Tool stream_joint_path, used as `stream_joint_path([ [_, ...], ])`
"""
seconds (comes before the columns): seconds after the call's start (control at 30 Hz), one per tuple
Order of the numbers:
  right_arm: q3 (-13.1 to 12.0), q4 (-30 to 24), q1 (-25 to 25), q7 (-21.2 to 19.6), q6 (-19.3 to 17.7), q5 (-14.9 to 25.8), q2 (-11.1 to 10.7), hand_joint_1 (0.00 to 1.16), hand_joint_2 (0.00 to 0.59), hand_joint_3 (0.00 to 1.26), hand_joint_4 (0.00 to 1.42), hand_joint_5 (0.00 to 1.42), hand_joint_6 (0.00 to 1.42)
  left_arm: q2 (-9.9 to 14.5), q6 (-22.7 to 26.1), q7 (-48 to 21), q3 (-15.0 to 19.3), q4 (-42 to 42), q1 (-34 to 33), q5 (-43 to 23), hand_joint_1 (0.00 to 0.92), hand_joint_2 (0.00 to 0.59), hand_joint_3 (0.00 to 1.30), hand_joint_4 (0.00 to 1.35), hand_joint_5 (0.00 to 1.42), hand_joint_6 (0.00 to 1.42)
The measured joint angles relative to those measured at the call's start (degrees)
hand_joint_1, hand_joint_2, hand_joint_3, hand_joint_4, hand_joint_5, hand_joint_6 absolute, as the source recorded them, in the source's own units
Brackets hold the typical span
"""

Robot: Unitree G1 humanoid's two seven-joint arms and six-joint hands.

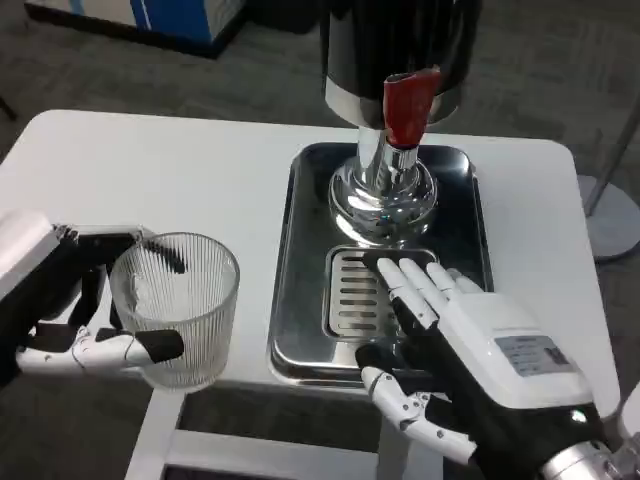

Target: Grasp the cup under the faucet to collect the drink, then remove the cup.

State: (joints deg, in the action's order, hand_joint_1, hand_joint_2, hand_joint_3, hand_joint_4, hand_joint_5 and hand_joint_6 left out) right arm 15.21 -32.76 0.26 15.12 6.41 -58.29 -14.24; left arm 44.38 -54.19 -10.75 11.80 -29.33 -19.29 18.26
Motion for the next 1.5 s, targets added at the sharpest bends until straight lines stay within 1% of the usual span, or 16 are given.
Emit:
stream_joint_path([
  [0.23,-1.3,-0.1,0.6,-1.2,-0.1,0.3,-0.1,0.00,0.491,0.00,0.00,0.00,0.00,-0.7,1.3,1.5,-2.1,-0.9,-1.9,0.6,0.271,0.249,0.94,0.98,1.20,1.42],
  [0.37,-1.6,-0.3,0.9,-1.4,-0.1,0.3,0.0,0.00,0.491,0.00,0.00,0.00,0.00,-1.7,2.5,3.5,-3.4,-1.8,-3.8,2.2,0.269,0.250,0.94,0.98,1.20,1.42],
  [0.5,-2.1,-0.4,1.3,-1.9,0.0,0.3,0.1,0.00,0.491,0.00,0.00,0.00,0.00,-2.9,4.1,6.2,-5.8,-3.7,-6.7,5.0,0.268,0.250,0.93,0.98,1.20,1.42],
  [0.6,-2.4,-0.7,1.7,-2.0,0.0,0.3,0.1,0.00,0.491,0.00,0.00,0.00,0.00,-3.8,4.5,7.7,-6.9,-4.8,-8.5,6.6,0.267,0.251,0.93,0.97,1.20,1.42],
  [0.73,-2.6,-1.3,2.2,-2.4,-0.1,0.3,0.4,0.00,0.491,0.00,0.00,0.00,0.00,-5.0,6.1,10.3,-9.8,-7.7,-12.8,9.6,0.268,0.252,0.93,0.97,1.21,1.42],
  [0.8,-2.7,-1.4,2.3,-2.5,-0.1,0.3,0.4,0.00,0.491,0.00,0.00,0.00,0.00,-5.4,6.3,11.7,-10.8,-8.7,-14.0,10.0,0.269,0.253,0.93,0.96,1.21,1.42],
  [0.93,-3.1,-1.9,3.1,-3.0,-0.1,0.4,0.5,0.00,0.491,0.00,0.00,0.00,0.00,-6.8,7.7,15.0,-13.3,-11.1,-17.3,13.1,0.272,0.256,0.93,0.96,1.23,1.42],
  [1.1,-3.4,-2.6,3.5,-3.2,-0.1,0.3,0.5,0.00,0.491,0.00,0.00,0.00,0.00,-7.7,8.5,16.9,-15.4,-12.8,-19.9,13.9,0.273,0.257,0.93,0.95,1.23,1.42],
  [1.27,-3.6,-2.6,3.5,-3.4,0.0,0.3,0.7,0.00,0.491,0.00,0.00,0.00,0.00,-8.9,9.1,18.7,-17.1,-14.0,-21.0,14.1,0.278,0.261,0.92,0.94,1.24,1.42],
  [1.5,-5.3,-3.0,3.9,-3.9,0.0,1.2,0.7,0.00,0.491,0.00,0.00,0.00,0.00,-11.0,10.1,19.9,-19.4,-15.4,-22.7,14.4,0.280,0.267,0.91,0.93,1.25,1.42],
])
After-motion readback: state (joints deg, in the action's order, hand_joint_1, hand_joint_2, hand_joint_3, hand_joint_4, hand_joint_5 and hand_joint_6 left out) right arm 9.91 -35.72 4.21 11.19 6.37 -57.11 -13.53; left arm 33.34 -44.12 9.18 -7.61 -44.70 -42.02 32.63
